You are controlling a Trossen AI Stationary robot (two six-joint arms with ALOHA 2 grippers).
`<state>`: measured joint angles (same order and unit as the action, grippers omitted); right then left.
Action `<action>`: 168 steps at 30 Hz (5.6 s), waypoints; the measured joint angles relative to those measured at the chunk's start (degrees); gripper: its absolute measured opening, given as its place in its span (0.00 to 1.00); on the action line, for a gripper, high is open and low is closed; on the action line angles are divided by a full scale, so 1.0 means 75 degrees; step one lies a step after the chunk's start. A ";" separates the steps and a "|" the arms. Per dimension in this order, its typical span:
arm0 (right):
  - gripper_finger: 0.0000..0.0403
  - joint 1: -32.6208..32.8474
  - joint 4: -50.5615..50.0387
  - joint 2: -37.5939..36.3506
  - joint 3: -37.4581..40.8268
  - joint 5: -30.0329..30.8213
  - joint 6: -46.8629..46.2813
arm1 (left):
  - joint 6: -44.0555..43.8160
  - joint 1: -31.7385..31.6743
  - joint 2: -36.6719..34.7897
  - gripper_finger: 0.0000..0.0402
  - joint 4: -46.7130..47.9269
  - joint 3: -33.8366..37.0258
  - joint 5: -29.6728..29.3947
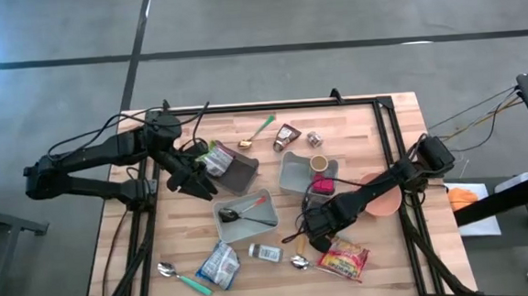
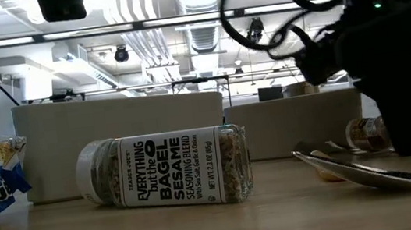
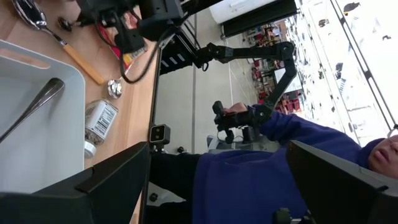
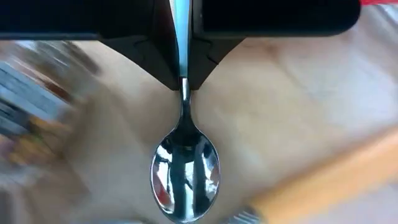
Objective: Pick & Place Food Item
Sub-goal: Put the blue spoon into the bottom gray bin
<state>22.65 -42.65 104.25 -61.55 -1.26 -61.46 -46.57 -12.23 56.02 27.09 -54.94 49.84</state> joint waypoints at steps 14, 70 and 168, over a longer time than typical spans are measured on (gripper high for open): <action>0.02 0.0040 -0.0570 -0.0009 -0.1169 0.0277 0.0755 | 0.0053 -0.0003 -0.0002 0.95 0.0003 0.0000 0.0116; 0.54 0.0747 -0.0305 -0.0070 0.0384 0.0161 0.3653 | 0.0408 0.0000 -0.0004 0.95 0.0032 0.0000 0.0166; 0.08 -0.1855 -0.2259 0.4951 -0.8517 0.0341 0.7651 | 0.1670 0.0000 -0.1555 0.95 0.1421 -0.0017 -0.1990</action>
<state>8.74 -59.59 141.38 -125.43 1.30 -4.08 -34.04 -12.23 44.36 37.75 -55.07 34.92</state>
